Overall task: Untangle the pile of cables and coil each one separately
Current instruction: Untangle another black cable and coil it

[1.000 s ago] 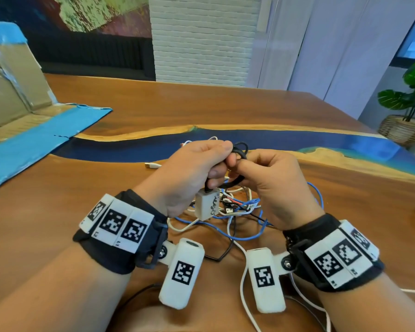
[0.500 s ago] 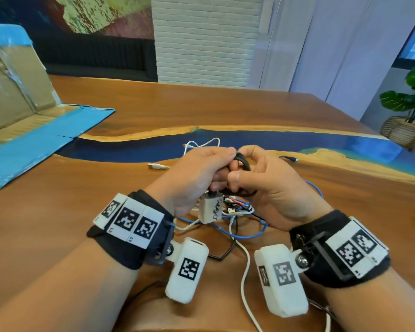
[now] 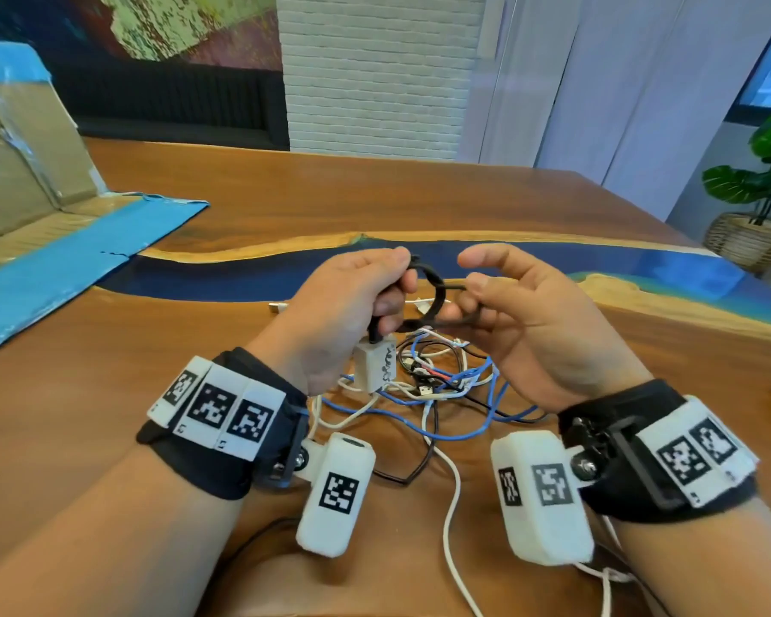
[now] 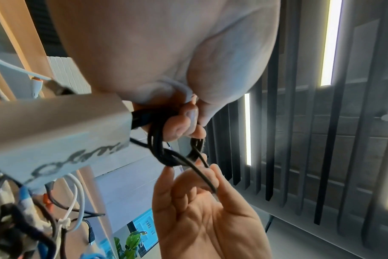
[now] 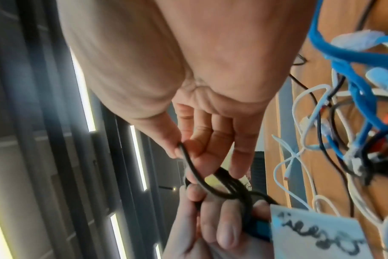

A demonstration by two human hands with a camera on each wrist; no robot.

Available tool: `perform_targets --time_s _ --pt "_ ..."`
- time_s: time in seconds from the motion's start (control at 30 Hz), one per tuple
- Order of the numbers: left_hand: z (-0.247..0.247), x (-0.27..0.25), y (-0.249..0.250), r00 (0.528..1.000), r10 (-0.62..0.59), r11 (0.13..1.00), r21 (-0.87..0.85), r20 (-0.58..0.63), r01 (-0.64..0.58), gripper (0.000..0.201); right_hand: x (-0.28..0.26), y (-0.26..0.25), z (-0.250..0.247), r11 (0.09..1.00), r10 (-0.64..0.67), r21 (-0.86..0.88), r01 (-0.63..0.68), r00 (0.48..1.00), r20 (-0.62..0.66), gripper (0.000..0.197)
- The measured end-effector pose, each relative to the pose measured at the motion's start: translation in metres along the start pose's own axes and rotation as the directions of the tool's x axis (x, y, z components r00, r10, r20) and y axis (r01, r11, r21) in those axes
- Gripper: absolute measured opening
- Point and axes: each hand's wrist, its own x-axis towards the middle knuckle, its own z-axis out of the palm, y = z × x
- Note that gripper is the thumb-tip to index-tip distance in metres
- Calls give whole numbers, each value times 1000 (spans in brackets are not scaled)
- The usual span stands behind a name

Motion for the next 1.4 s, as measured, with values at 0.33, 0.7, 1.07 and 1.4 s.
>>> perform_targets --time_s 0.33,0.7,1.07,1.4 --pt "3 -3 0 1000 5 1000 29 27 -6 39 -4 -8 -5 993 106 47 -112 988 116 18" --pt "-3 -2 8 993 118 990 77 7 -118 40 -5 -9 -11 997 69 25 -71 994 89 32" --pt "4 -10 13 993 32 929 -369 112 12 33 6 17 -1 896 -241 -396 203 969 -48 10" --pt "7 -1 0 1000 2 966 -259 0 -2 36 4 26 13 930 -222 -318 182 971 -94 16"
